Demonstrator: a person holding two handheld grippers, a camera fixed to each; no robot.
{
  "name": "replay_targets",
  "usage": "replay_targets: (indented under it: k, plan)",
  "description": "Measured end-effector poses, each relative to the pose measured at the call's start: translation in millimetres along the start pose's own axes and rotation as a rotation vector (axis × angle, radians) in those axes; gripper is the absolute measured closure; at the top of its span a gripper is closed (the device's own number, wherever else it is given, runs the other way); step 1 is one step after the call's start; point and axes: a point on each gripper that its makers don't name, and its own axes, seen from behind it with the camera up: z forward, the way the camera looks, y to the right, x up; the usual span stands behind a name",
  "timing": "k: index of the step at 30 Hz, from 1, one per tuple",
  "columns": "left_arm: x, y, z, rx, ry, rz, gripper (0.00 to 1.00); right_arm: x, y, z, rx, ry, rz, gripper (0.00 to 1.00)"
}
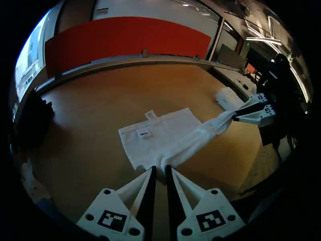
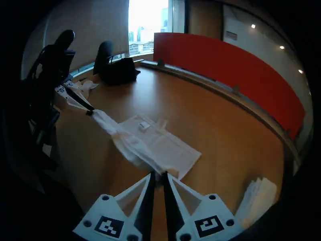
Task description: Fold towel
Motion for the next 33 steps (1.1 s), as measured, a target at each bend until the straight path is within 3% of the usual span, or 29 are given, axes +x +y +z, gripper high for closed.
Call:
replay_targets:
  k: [14, 33]
  plan:
    - [18, -27.9, 38.7, 0.020, -0.003, -0.042, 0.83, 13, 36, 35.3, -0.017, -0.013, 0.013, 0.86]
    - [18, -47.2, 80.5, 0.031, -0.035, -0.014, 0.83, -13, 55, 69.0, -0.024, -0.089, 0.033, 0.86]
